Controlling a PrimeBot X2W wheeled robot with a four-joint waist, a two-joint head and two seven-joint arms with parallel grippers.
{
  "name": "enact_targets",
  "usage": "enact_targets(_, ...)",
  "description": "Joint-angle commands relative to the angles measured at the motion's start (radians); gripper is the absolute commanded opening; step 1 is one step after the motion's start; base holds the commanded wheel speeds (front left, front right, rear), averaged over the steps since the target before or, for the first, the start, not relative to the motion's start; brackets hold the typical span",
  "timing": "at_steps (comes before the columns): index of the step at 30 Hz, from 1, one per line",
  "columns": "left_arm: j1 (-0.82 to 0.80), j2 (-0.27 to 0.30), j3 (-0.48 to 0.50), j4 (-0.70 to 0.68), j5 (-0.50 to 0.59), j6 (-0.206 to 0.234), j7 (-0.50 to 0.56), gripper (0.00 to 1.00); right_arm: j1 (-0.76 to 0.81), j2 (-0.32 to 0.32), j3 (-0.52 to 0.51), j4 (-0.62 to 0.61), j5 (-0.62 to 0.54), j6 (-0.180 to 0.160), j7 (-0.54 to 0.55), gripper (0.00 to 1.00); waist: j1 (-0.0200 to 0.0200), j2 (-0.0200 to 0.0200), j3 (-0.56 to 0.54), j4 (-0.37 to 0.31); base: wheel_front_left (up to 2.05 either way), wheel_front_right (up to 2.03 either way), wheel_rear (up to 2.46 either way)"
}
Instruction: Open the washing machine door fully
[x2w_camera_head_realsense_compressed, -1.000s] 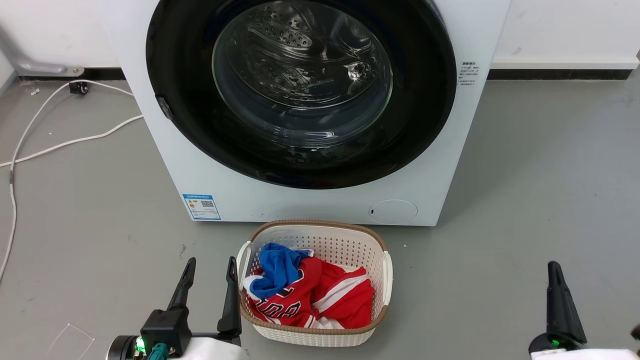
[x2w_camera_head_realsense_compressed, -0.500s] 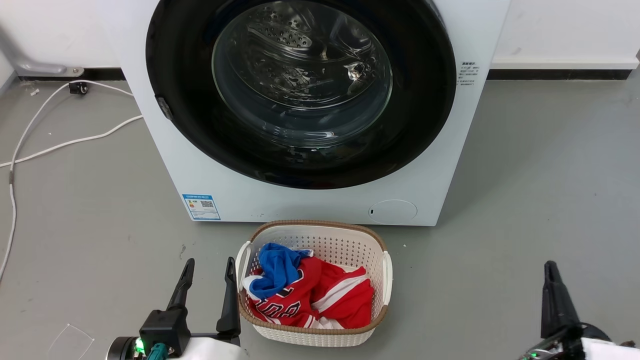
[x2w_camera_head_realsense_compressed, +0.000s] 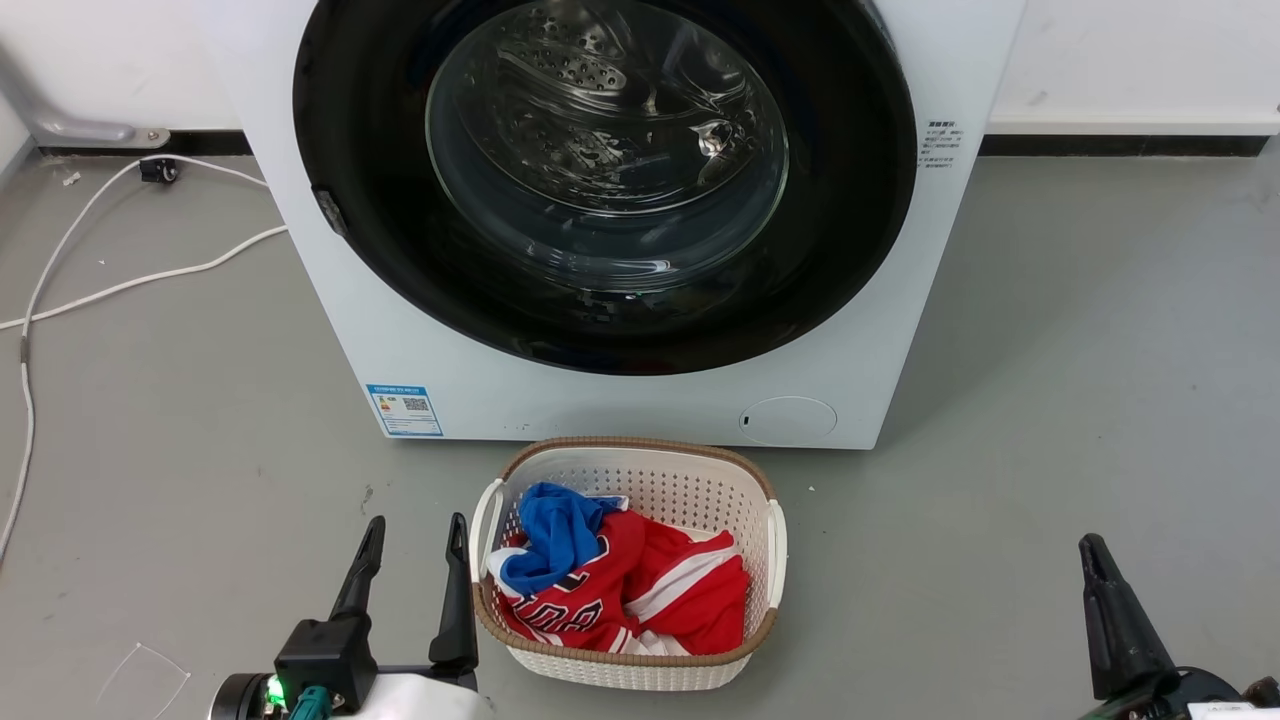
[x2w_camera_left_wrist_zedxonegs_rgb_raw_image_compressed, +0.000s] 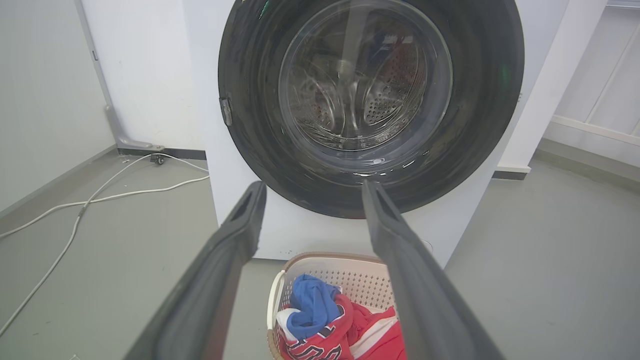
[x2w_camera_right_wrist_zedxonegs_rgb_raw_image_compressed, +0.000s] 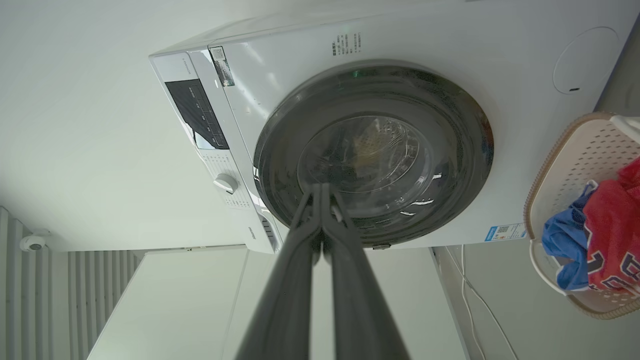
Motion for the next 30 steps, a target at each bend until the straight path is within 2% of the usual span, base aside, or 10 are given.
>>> enact_targets(1,0.003,-0.001,0.000,-0.003,0.001,0.004,-0.005,1.00,0.004,0.000,0.002,0.004,-0.011,0.000,-0.004,0.00,0.0000,0.0000,0.001,0.000,0.00,0.00,0.00)
enact_targets(10,-0.004,-0.001,0.001,-0.008,0.007,0.003,-0.005,1.00,-0.020,0.000,0.022,0.008,-0.032,0.000,-0.017,0.00,0.0000,0.0000,0.013,0.002,0.00,0.00,0.00)
enact_targets(16,-0.032,-0.002,0.008,-0.022,0.018,-0.003,-0.005,1.00,-0.102,0.000,-0.018,0.024,-0.051,0.000,0.001,0.00,0.0000,0.0000,0.054,0.005,0.00,0.00,0.00)
enact_targets(23,-0.103,-0.001,0.009,-0.045,0.032,-0.017,-0.004,1.00,-0.293,-0.033,-0.126,0.092,-0.051,0.000,0.039,0.00,0.0000,0.0000,0.164,0.020,0.00,0.00,0.00)
enact_targets(30,-0.200,-0.001,0.020,-0.069,0.044,-0.032,-0.004,1.00,-0.566,-0.125,-0.195,0.193,-0.038,0.000,0.105,0.00,0.0000,0.0000,0.312,0.033,0.00,0.00,0.00)
